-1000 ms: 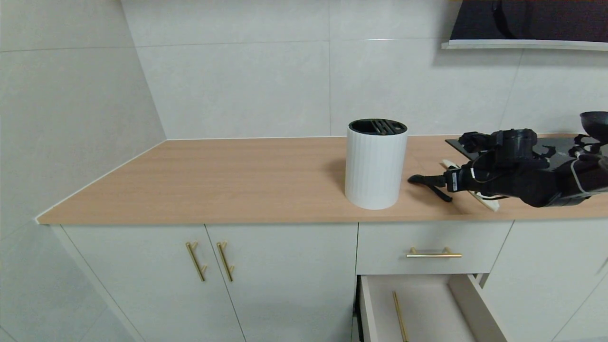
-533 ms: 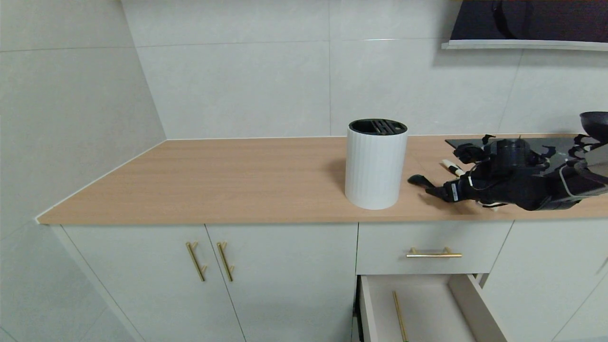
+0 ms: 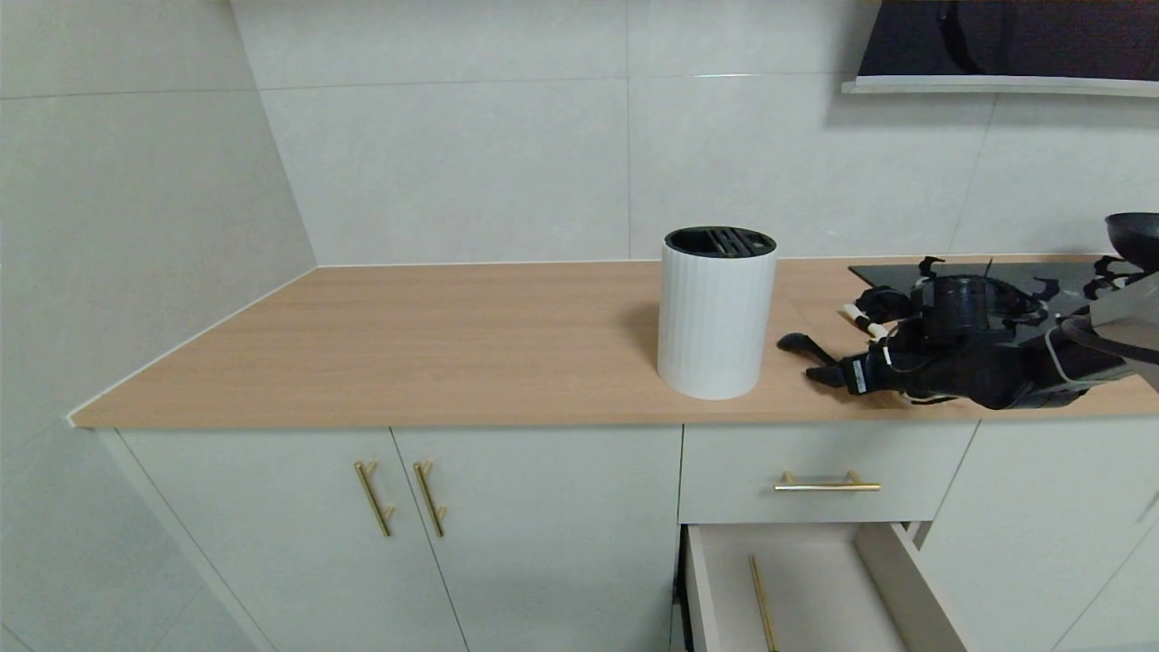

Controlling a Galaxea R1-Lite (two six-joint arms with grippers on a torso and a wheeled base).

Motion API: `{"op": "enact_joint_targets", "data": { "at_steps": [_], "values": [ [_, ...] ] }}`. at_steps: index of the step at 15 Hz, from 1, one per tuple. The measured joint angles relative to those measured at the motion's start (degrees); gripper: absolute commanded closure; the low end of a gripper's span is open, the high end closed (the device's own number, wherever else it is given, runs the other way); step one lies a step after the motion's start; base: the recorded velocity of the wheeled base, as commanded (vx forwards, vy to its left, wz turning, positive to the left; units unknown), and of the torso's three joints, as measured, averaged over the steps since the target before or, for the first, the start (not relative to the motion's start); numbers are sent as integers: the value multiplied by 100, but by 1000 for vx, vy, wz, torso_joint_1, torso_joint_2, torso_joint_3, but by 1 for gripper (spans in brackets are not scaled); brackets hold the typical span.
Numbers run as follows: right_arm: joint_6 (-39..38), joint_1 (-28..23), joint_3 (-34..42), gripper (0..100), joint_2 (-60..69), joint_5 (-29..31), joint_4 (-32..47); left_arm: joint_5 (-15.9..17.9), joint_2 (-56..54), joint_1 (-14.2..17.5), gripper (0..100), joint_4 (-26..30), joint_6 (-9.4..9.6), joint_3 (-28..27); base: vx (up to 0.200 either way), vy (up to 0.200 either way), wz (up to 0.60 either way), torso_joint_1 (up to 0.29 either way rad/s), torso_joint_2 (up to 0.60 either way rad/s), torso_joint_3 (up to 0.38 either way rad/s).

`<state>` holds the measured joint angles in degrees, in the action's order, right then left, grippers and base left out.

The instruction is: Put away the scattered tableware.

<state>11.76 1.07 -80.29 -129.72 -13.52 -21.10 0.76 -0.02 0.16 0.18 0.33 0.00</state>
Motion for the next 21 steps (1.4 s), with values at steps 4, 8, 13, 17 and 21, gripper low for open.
{"op": "enact_joint_targets", "data": {
  "at_steps": [4, 8, 13, 17, 21],
  "values": [
    [2, 7, -6, 100, -35, 0, -9, -2, 0, 0, 0, -2, 0, 0, 0, 0, 0, 0, 0, 0],
    [-9, 16, -13, 100, -40, 0, 4, -5, 0, 0, 0, -2, 0, 0, 0, 0, 0, 0, 0, 0],
    [-206, 129, -39, 100, 12, 380, 80, -5, 0, 0, 0, 0, 2, 0, 0, 0, 0, 0, 0, 0],
    [-901, 499, -133, 100, 456, 1147, 839, -5, 0, 0, 0, -2, 2, 0, 0, 0, 0, 0, 0, 0],
    [-2032, 630, -48, 100, 1663, 1634, 2701, -5, 0, 0, 0, -2, 0, 0, 0, 0, 0, 0, 0, 0]
  ]
}}
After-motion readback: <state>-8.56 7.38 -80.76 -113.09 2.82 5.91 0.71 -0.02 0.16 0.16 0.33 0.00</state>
